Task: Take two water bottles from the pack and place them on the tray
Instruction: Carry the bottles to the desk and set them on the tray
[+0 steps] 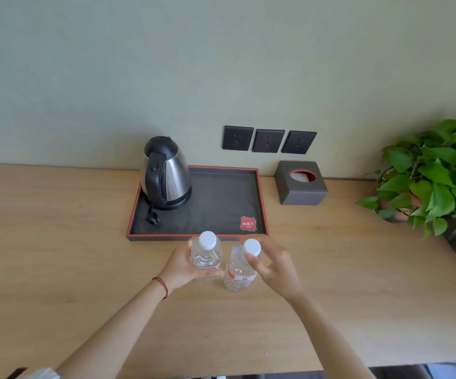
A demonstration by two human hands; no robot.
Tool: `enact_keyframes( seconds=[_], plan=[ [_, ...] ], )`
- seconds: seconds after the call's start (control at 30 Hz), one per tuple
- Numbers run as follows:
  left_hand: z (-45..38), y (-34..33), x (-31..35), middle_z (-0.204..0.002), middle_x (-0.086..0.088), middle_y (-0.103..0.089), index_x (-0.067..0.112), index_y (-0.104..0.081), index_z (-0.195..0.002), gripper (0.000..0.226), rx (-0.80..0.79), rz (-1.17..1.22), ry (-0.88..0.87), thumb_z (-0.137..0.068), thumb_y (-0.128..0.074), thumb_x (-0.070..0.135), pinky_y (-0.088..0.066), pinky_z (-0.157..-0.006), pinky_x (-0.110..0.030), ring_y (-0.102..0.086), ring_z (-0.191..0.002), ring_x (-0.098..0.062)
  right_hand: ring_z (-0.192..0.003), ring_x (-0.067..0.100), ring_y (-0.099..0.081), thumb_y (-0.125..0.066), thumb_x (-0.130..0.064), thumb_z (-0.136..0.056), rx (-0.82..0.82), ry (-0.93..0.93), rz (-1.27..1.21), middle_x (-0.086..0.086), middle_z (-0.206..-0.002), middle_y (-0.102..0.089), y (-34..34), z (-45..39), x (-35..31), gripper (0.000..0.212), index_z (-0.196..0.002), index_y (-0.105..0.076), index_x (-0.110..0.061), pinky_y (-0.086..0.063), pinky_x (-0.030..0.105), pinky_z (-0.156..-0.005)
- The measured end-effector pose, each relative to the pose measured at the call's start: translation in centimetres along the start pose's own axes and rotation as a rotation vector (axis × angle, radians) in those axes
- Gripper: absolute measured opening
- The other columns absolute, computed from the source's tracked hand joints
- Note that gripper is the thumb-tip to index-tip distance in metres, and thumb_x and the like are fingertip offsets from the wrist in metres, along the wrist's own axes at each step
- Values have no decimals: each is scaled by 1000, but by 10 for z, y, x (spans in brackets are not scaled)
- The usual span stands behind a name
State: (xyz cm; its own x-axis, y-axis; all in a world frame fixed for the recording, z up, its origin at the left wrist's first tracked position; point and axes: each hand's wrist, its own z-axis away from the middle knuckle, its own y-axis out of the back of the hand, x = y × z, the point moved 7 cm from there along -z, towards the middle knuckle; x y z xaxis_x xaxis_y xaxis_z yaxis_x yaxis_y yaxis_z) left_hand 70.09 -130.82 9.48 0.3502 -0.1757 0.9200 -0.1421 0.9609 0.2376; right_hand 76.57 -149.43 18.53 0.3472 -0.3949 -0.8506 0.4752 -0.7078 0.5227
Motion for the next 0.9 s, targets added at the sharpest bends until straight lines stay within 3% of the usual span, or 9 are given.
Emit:
enact_keyframes(
  seconds=[0.07,0.13,0.27,0.33,0.4,0.5,0.6,0.7,0.9],
  plan=[
    [0,0,3,-100,4,-70,20,-57,-112,68,-49,1,-13,-53,-92,21,-52,-87,-30,-65,-93,-11,-98,11,-60,-73,-31,-76,-10,67,141,-7,-101,-66,4,-3,-9,29,-100,-65,-17,-47,21,-86],
    [1,0,11,-98,6,-71,25,-59,-109,66,-111,-23,-36,-53,-92,29,-53,-88,-28,-66,-93,-9,-95,13,-54,-77,-36,-73,-45,49,264,-8,-98,-58,7,-7,-16,32,-95,-64,-17,-47,24,-80],
    [8,1,32,-87,22,-71,35,-62,-92,46,-215,-143,-70,-53,-88,39,-52,-71,-9,-64,-80,7,-75,13,-49,-68,-53,-71,-53,-93,540,-11,-81,-49,3,-13,-21,38,-91,-56,-22,-39,27,-60],
    [8,6,39,-98,23,-66,37,-59,-99,53,-199,-195,-95,-55,-88,35,-48,-79,-11,-61,-91,7,-73,24,-54,-62,-55,-75,-56,-145,687,-5,-75,-50,-2,-15,-25,39,-96,-54,-23,-39,29,-60],
    [8,12,52,-114,27,-59,41,-55,-111,65,-164,-234,-159,-55,-88,38,-43,-90,-10,-55,-108,8,-77,29,-58,-60,-50,-78,-42,-171,701,-2,-75,-48,-5,-16,-25,38,-101,-53,-20,-40,31,-61],
    [9,10,71,-111,28,-64,38,-62,-106,56,-198,-281,-232,-56,-84,48,-39,-86,1,-56,-106,11,-77,30,-56,-62,-41,-80,-18,-187,580,1,-76,-53,-8,-18,-23,34,-99,-52,-14,-43,33,-61],
    [8,6,75,-106,9,-71,25,-67,-91,31,-158,-251,-255,-65,-83,33,-47,-89,-16,-63,-100,-3,-74,31,-56,-67,-29,-79,27,-178,407,5,-81,-66,-6,-23,-23,26,-92,-55,-10,-50,35,-61],
    [9,8,72,-100,1,-72,20,-66,-83,18,-123,-200,-267,-71,-79,22,-51,-89,-30,-65,-95,-10,-67,31,-52,-72,-24,-76,122,-166,360,-1,-63,-59,14,-43,-28,24,-78,-54,-9,-40,32,-53],
    [4,11,74,-91,6,-72,25,-65,-78,22,-119,-265,-281,-63,-76,36,-53,-87,-43,-66,-90,-9,-67,26,-49,-72,-24,-77,219,-154,333,2,-63,-51,53,-133,-35,29,-71,-48,-9,-38,33,-60]
  ],
)
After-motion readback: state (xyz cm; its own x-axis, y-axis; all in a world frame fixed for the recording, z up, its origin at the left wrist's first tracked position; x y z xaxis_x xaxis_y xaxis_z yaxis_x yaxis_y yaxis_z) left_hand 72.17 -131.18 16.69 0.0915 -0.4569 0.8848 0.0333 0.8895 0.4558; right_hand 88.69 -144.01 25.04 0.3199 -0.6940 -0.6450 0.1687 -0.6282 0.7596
